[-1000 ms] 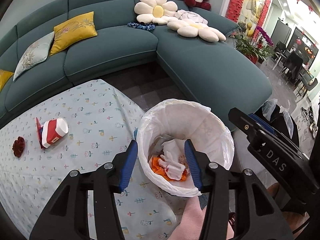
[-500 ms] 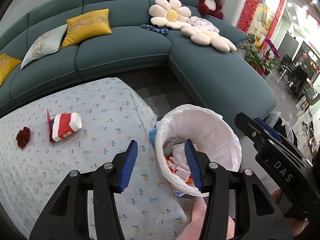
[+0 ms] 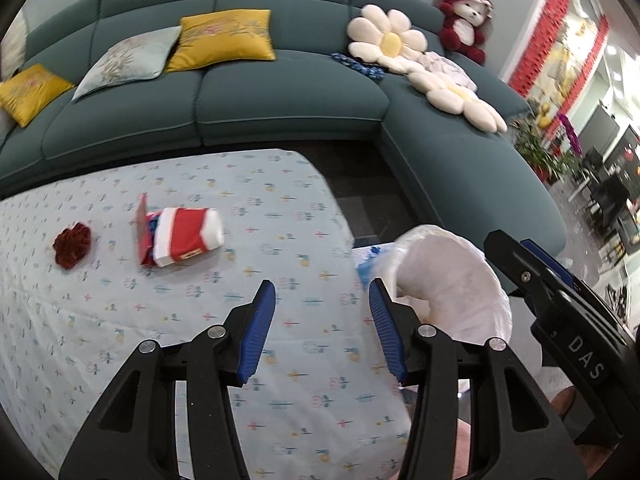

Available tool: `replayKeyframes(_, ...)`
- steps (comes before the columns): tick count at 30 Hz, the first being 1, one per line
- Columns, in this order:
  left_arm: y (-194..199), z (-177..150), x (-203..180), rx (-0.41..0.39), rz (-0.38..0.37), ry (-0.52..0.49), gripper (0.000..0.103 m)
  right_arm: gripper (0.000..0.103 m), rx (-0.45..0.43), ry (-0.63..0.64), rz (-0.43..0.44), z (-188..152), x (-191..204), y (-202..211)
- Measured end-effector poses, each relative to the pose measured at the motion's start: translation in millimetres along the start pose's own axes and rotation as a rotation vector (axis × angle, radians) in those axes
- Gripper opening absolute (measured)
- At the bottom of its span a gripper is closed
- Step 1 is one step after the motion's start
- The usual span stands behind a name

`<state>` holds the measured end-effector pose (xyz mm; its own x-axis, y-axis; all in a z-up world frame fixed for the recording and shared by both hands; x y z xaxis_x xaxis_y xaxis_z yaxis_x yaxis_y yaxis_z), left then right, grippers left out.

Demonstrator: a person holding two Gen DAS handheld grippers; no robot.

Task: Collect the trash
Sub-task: 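Move both tools back over the bed toward the scrunchie and red envelope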

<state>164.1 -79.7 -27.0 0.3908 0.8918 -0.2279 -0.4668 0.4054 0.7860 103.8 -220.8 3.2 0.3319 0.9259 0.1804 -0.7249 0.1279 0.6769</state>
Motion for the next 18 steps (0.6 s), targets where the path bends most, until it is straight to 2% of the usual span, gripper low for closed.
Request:
replayKeyframes(10,1,1,87,0.004,0.052,0.121,0.047,0.049,0.048,0.087,0.044,-2,75,-33)
replayKeyframes(18,-3,-1,174,0.007,0.126,0.222,0.047,0.049,0.106,0.165,0.089,-12,137,-68)
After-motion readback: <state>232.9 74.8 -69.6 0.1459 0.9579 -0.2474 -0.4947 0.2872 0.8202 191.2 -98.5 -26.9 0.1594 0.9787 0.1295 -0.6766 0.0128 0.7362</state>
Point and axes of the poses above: each gripper's, at about its wrist camera, not at the fingertips, and y roughly against the way its jaws point, x to its left, z to its top, the point moved 3 cm from there along -y, roughly the way its jaws point, and after that the axes turned 1 degree about y, right-handed, at the moved point
